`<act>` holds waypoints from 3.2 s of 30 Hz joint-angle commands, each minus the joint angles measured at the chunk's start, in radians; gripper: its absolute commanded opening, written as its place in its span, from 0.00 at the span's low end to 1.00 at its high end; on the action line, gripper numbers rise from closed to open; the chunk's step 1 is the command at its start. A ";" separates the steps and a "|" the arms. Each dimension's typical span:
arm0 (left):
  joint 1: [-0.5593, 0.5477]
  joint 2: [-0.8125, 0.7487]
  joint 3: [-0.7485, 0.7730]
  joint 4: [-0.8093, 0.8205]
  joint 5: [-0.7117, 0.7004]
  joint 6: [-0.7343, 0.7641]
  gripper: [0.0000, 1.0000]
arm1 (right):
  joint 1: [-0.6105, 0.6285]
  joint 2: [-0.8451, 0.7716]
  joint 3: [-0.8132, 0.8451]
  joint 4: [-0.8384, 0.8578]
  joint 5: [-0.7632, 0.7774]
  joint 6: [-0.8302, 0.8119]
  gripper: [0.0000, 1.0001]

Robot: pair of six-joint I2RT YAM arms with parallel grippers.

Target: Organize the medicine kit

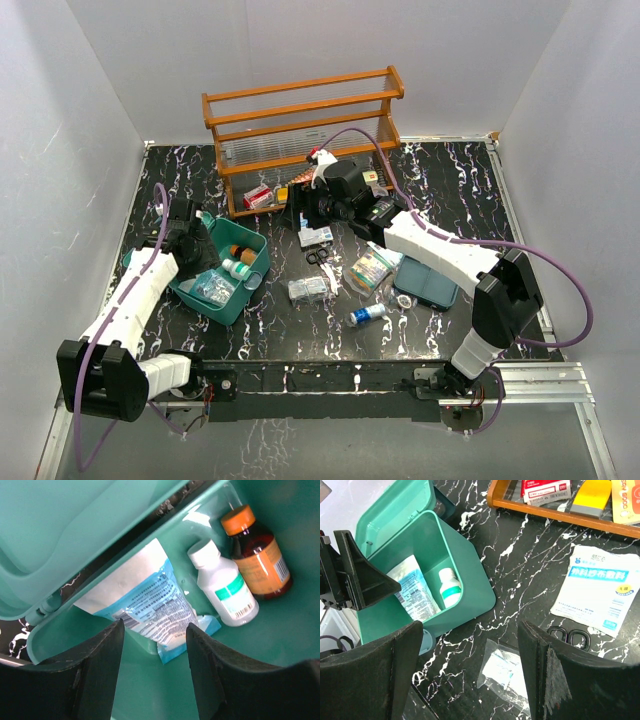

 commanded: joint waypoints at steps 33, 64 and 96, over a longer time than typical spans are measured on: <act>-0.079 0.120 -0.168 0.239 -0.197 -0.218 0.34 | -0.004 -0.085 -0.065 0.043 0.164 -0.011 0.73; -0.092 -0.226 0.029 0.418 -0.141 0.025 0.58 | -0.097 -0.178 -0.317 -0.209 0.570 0.127 0.71; -0.091 -0.486 -0.090 0.389 0.131 -0.058 0.64 | -0.125 0.078 -0.278 -0.401 0.545 0.389 0.26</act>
